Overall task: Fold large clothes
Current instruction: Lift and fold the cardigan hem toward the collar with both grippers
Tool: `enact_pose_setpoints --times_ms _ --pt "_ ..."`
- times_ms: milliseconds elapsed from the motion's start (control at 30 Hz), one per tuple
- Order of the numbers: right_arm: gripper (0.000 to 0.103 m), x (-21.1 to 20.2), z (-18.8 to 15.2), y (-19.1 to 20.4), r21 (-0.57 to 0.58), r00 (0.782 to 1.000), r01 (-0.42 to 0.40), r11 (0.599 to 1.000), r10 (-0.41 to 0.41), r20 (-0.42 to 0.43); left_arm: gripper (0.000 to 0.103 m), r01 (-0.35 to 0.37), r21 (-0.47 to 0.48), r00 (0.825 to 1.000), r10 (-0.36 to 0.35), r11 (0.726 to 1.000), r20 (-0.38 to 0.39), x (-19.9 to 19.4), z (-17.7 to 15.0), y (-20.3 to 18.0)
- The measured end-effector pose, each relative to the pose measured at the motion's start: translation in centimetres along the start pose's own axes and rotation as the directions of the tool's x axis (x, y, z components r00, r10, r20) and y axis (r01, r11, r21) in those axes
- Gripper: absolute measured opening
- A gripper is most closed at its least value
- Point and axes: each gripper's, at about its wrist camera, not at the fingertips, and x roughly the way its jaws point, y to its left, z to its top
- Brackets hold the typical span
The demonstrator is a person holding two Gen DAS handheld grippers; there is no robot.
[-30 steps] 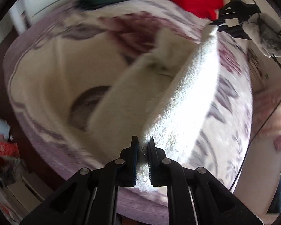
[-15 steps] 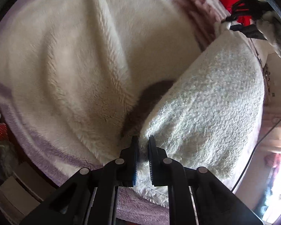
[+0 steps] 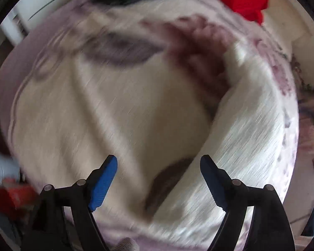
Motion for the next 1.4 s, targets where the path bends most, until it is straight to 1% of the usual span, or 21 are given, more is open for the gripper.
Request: enact_pose_setpoints --times_ms 133,167,233,333,400,467,500,567,633,700,733,767,800,867,933,1033,1133,1200,1233,1300,1400 --pt "0.069 -0.7 0.7 -5.4 0.066 0.997 0.021 0.998 -0.025 0.067 0.080 0.104 0.068 0.994 -0.107 0.992 0.036 2.1 6.8 -5.1" --pt "0.069 -0.7 0.9 -6.3 0.080 0.996 0.025 0.997 -0.031 0.084 0.080 0.138 0.077 0.990 -0.140 0.987 0.021 3.7 8.6 -6.5" --pt "0.069 -0.2 1.7 -7.7 0.107 0.995 0.007 0.994 -0.018 0.101 0.080 0.162 0.091 0.986 -0.159 0.983 -0.038 7.7 12.2 -8.4" --pt "0.069 1.1 3.1 -9.1 0.125 0.996 -0.035 0.992 0.024 0.089 0.080 0.195 0.077 0.973 -0.182 0.978 -0.142 13.5 15.5 -10.1" --pt "0.069 2.5 4.2 -10.1 0.136 0.996 -0.059 0.989 0.049 0.077 0.079 0.223 0.065 0.963 -0.209 0.973 -0.173 15.6 16.6 -11.1" --pt "0.069 3.9 4.9 -10.7 0.154 0.995 -0.092 0.984 0.084 0.059 0.037 0.301 0.053 0.947 -0.291 0.952 -0.136 15.6 17.4 -11.9" --pt "0.069 4.5 5.3 -11.1 0.166 0.993 -0.111 0.980 0.104 0.052 0.020 0.311 0.055 0.945 -0.302 0.949 -0.128 14.6 17.5 -12.7" --pt "0.069 5.5 5.9 -11.3 0.177 0.990 -0.139 0.974 0.134 0.039 0.015 0.271 0.109 0.960 -0.260 0.956 -0.100 13.9 17.9 -14.4" --pt "0.069 6.2 6.0 -10.5 0.154 0.978 -0.208 0.966 0.206 0.029 0.015 0.221 0.150 0.973 -0.207 0.964 -0.106 14.4 17.9 -15.1" --pt "0.065 6.8 5.9 -9.4 0.113 0.966 -0.257 0.960 0.256 0.022 0.016 0.190 0.148 0.978 -0.174 0.971 -0.114 15.9 18.0 -14.6" --pt "0.060 7.6 5.8 -8.4 0.078 0.973 -0.231 0.970 0.232 -0.003 0.016 0.183 0.147 0.978 -0.165 0.972 -0.126 16.7 17.9 -14.3" --pt "0.045 8.9 5.7 -7.7 0.047 0.983 -0.174 0.984 0.176 -0.050 0.016 0.178 0.150 0.978 -0.159 0.972 -0.133 17.4 17.9 -14.2" --pt "0.044 10.6 5.6 -7.1 0.022 0.989 -0.109 0.994 0.111 -0.099 0.016 0.178 0.159 0.978 -0.156 0.971 -0.139 17.9 17.8 -14.2" --pt "0.044 13.0 5.6 -6.7 0.001 0.991 -0.036 0.999 0.036 -0.130 0.016 0.178 0.189 0.977 -0.151 0.966 -0.148 18.6 17.8 -14.4" --pt "0.044 15.6 5.8 -6.8 -0.002 0.987 0.002 1.000 -0.002 -0.162 0.016 0.175 0.223 0.977 -0.141 0.959 -0.163 19.6 17.9 -14.7" --pt "0.045 17.4 6.6 -6.9 0.028 0.982 0.006 1.000 -0.001 -0.191 0.018 0.201 0.204 0.968 -0.162 0.958 -0.192 19.7 18.7 -14.2" --pt "0.045 16.1 7.2 -6.5 0.049 0.975 -0.007 0.999 0.017 -0.221 0.022 0.186 0.184 0.968 -0.148 0.965 -0.203 16.8 19.4 -14.3" --pt "0.044 13.1 7.2 -6.6 0.060 0.980 -0.044 0.997 0.055 -0.192 0.023 0.169 0.198 0.975 -0.135 0.966 -0.175 13.7 19.3 -14.6" --pt "0.041 11.5 6.9 -6.7 0.052 0.983 -0.069 0.996 0.076 -0.165 0.024 0.181 0.208 0.977 -0.152 0.961 -0.147 11.7 18.9 -14.8" --pt "0.025 9.0 5.8 -6.3 0.040 0.984 -0.132 0.990 0.136 -0.119 0.030 0.179 0.222 0.982 -0.158 0.958 -0.107 8.9 17.5 -15.1" --pt "0.021 8.0 3.6 -4.6 0.002 0.972 -0.192 0.981 0.190 -0.138 0.030 0.182 0.262 0.983 -0.165 0.948 -0.085 7.4 14.9 -15.7"
